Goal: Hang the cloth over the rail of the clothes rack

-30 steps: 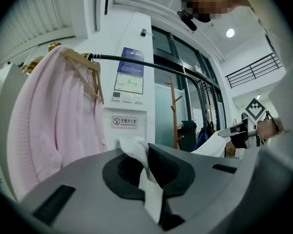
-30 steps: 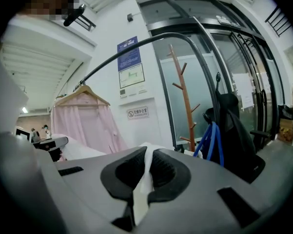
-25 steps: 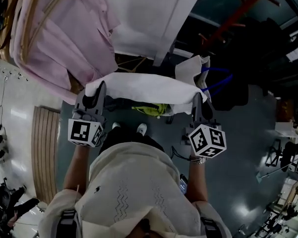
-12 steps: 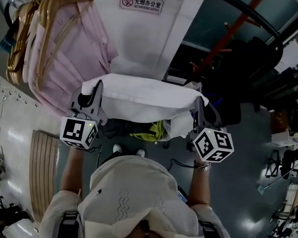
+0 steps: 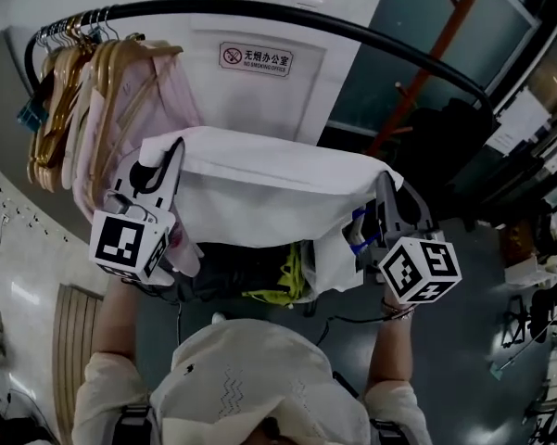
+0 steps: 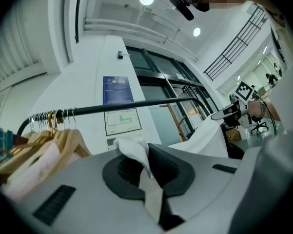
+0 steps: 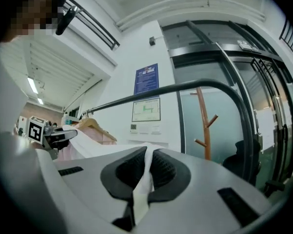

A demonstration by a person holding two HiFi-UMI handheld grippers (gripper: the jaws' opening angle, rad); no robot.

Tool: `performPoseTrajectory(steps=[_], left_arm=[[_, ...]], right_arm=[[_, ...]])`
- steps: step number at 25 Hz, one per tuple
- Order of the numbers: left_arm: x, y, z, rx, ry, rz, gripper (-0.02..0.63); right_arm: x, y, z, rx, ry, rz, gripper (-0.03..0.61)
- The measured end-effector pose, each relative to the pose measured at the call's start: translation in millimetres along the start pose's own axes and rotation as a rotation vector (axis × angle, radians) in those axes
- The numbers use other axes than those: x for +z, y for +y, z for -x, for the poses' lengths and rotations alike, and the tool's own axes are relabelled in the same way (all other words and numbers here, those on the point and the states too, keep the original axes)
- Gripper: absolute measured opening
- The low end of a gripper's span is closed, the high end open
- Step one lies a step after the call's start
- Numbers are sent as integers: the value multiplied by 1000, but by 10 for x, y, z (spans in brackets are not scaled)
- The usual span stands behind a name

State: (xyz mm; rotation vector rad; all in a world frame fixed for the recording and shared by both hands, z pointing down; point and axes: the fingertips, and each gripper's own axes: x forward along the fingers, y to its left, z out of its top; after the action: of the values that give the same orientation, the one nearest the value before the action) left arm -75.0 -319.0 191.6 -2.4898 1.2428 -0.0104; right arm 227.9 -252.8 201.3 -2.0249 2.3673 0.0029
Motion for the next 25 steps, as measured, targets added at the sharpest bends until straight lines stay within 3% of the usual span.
performPoseTrajectory(steps=[7,14,25], left_arm=[[706,271,-197,-38,-46,-98,25],[1443,625,-423,6,-144,-263,25],[2203,1103,-907,-29,-120,-400,25]], right_arm=[[941,40,-91,15,-97,212,20],[1777,81,-217,54,-183,238,20],[2835,90,-517,12,-277,374,20]])
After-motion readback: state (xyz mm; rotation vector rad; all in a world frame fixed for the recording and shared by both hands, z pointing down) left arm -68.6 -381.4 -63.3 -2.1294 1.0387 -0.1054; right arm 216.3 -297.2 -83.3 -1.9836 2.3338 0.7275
